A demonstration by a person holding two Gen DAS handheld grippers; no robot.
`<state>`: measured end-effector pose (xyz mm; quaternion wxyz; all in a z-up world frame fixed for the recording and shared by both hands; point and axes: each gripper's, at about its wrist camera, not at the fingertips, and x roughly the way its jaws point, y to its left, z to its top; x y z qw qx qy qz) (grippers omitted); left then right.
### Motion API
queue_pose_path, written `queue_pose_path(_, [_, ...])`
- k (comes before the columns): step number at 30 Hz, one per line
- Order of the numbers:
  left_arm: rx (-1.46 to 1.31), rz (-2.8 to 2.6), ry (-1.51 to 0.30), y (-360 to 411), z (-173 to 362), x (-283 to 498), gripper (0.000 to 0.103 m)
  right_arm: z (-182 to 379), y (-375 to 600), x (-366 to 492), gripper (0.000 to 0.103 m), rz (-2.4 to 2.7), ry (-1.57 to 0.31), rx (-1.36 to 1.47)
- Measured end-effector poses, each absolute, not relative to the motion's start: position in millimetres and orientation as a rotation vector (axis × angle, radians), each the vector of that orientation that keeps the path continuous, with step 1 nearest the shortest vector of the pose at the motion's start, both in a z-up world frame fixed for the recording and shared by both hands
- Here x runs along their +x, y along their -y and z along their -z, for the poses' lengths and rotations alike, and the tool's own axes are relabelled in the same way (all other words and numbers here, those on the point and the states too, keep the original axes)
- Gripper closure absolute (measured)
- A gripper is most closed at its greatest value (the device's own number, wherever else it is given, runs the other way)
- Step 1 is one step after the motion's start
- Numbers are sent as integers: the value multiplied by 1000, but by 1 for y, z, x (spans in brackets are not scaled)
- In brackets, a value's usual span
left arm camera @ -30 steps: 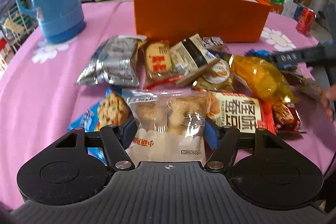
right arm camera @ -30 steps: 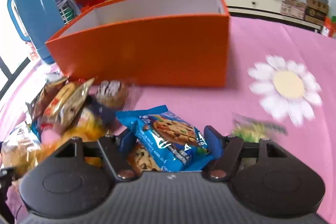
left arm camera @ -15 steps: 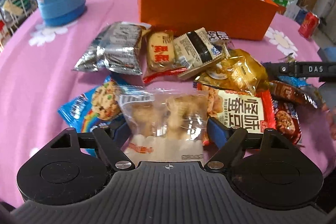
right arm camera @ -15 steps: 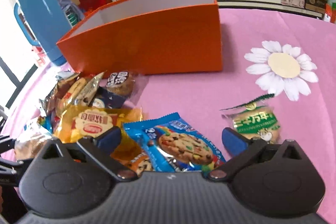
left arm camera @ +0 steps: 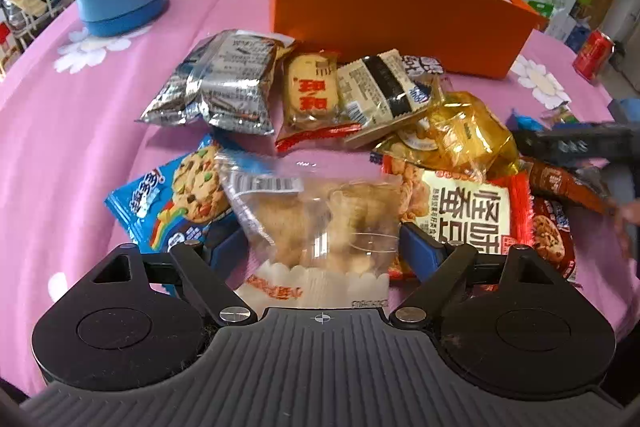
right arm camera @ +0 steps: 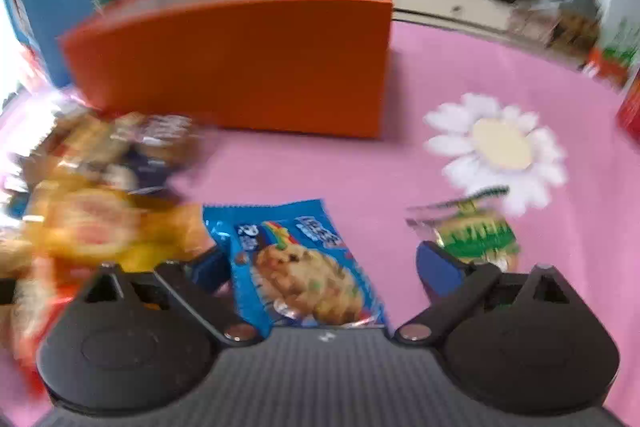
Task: Organize snacks
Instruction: 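Grasp the blue cookie packet with the right tool while the left holds the bread bag, then carry both packets into the orange box and open both tools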
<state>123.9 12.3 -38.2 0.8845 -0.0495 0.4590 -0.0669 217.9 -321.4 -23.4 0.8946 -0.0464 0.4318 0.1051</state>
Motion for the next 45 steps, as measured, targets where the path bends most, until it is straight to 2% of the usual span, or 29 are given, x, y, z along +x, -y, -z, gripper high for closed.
queue_pose_path(6, [-111, 139, -961, -15, 40, 123, 37, 16, 339, 216, 1, -228, -886, 79])
queue_pose_path(12, [-96, 133, -956, -12, 43, 121, 32, 20, 333, 205, 1, -227, -870, 19])
queue_pose_path(14, [-88, 132, -954, -12, 45, 122, 31, 20, 327, 209, 6, -226, -864, -6])
queue_pose_path(15, [-77, 125, -950, -12, 45, 122, 38, 21, 323, 209, 15, -217, -857, -43])
queue_pose_path(16, [-65, 119, -944, -12, 44, 122, 55, 21, 321, 208, 22, -217, -839, -80])
queue_pose_path(18, [-53, 120, -941, -13, 39, 122, 80, 17, 322, 202, 51, -227, -826, -75])
queue_pose_path(19, [-67, 121, -944, -16, 36, 123, 85, 15, 324, 198, 51, -228, -833, -66])
queue_pose_path(24, [-143, 99, -910, -39, 15, 113, 86, -7, 341, 180, 51, -250, -821, 27])
queue_pose_path(31, [-185, 142, -820, -38, -28, 134, 85, -66, 340, 177, 51, -327, -683, 138])
queue_pose_path(38, [-163, 229, -696, 7, -69, 248, 84, -104, 315, 248, 51, -343, -559, 49])
queue_pose_path(45, [-136, 261, -730, 48, -48, 365, 84, -71, 292, 344, 51, -363, -615, -51])
